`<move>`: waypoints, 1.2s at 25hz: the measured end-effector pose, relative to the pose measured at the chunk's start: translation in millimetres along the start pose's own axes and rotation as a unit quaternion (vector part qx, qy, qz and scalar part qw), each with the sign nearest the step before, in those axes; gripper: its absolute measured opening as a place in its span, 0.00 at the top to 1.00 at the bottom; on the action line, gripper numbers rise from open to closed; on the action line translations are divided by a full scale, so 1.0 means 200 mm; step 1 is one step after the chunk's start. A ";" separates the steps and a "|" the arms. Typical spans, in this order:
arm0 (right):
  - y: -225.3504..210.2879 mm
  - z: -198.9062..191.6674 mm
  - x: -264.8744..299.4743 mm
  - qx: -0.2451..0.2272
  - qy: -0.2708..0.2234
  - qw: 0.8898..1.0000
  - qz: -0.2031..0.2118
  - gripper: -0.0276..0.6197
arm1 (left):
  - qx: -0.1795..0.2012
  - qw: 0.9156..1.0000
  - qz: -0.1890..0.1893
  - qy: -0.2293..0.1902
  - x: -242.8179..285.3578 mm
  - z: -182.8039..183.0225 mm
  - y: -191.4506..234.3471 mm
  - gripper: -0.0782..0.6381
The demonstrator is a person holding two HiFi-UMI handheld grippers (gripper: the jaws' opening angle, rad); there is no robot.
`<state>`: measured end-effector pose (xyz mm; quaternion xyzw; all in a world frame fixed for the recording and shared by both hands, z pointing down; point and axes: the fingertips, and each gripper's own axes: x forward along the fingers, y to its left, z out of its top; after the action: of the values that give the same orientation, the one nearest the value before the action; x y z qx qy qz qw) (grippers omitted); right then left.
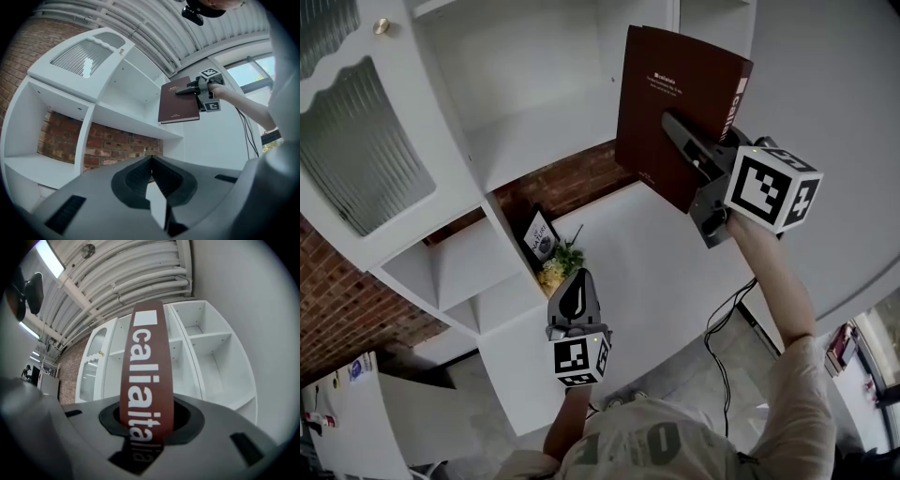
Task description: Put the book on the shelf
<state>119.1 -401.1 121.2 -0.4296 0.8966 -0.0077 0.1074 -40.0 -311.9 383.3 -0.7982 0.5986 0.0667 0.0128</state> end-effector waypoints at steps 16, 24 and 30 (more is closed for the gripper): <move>-0.17 0.14 0.58 -0.051 0.021 0.997 -0.054 0.72 | -0.017 1.000 0.016 0.017 0.01 -0.07 0.15 0.87; -0.21 -0.01 0.81 -0.027 0.044 0.997 -0.053 0.73 | -0.016 0.999 0.025 0.021 0.04 -0.11 0.24 0.87; -0.24 -0.05 0.94 -0.022 0.040 0.998 -0.052 0.73 | -0.021 0.999 0.025 0.036 0.12 -0.18 0.31 0.87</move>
<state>39.6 -576.0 101.1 -0.4771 0.8766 -0.0110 0.0618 -88.7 -355.5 419.1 -0.7849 0.6170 0.0506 -0.0269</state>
